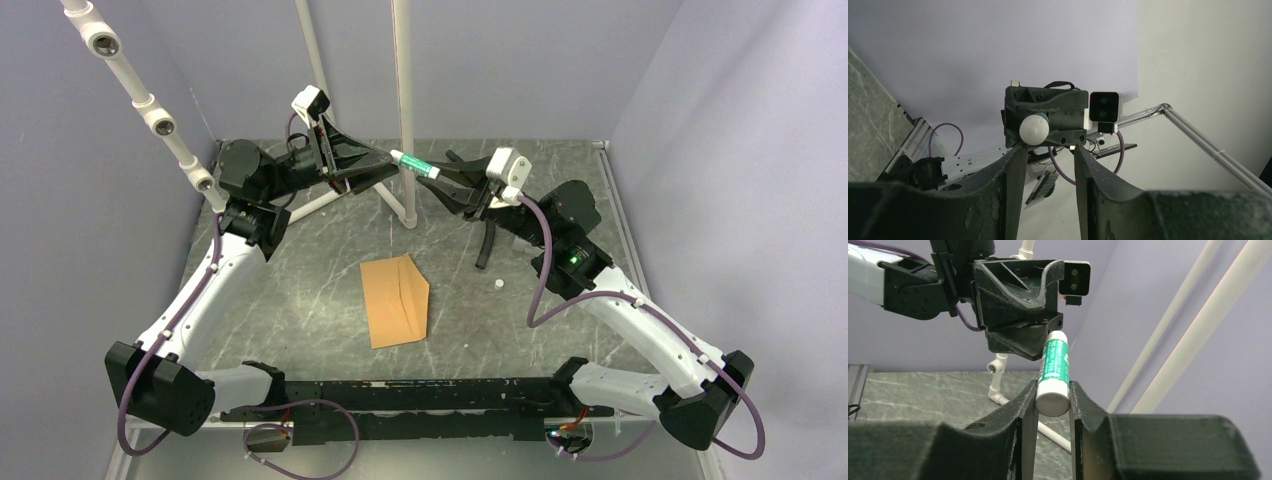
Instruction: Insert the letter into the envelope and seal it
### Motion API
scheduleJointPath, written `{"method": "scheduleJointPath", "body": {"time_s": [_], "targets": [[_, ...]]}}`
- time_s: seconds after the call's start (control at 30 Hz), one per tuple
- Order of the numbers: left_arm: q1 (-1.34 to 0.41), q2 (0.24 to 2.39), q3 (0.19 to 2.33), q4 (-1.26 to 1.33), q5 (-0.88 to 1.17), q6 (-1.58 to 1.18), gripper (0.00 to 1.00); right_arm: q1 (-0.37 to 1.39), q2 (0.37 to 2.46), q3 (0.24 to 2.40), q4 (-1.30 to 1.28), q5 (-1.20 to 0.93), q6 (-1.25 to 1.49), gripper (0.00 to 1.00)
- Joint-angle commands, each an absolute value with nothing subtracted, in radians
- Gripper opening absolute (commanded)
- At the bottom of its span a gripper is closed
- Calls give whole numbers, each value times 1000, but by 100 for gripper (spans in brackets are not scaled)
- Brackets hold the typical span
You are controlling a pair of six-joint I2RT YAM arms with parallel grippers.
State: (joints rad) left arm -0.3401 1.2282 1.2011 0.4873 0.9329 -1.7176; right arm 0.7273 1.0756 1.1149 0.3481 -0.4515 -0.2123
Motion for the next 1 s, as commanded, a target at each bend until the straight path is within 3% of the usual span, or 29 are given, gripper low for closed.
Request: {"method": "scheduleJointPath", "body": {"time_s": [0.0,0.27,0.57,0.87,0.97], "targets": [[-339,1233,1244,487,966,-1698,45,711,1075,1132,379,-537,-185,1],[-339,1237,1247,432,959,-1668,57,703,1090,1143,370,-586,-166,1],[-339,1242,1241,431,964,-1642,25,698,1112,1150,362,-581,-173,2],[-339,1246,1213,438,975,-1645,37,685,1129,1162,377,-579,-170,2],[-339,1244,1210,452,968,-1633,26,682,1132,1161,379,-595,-171,2]]}}
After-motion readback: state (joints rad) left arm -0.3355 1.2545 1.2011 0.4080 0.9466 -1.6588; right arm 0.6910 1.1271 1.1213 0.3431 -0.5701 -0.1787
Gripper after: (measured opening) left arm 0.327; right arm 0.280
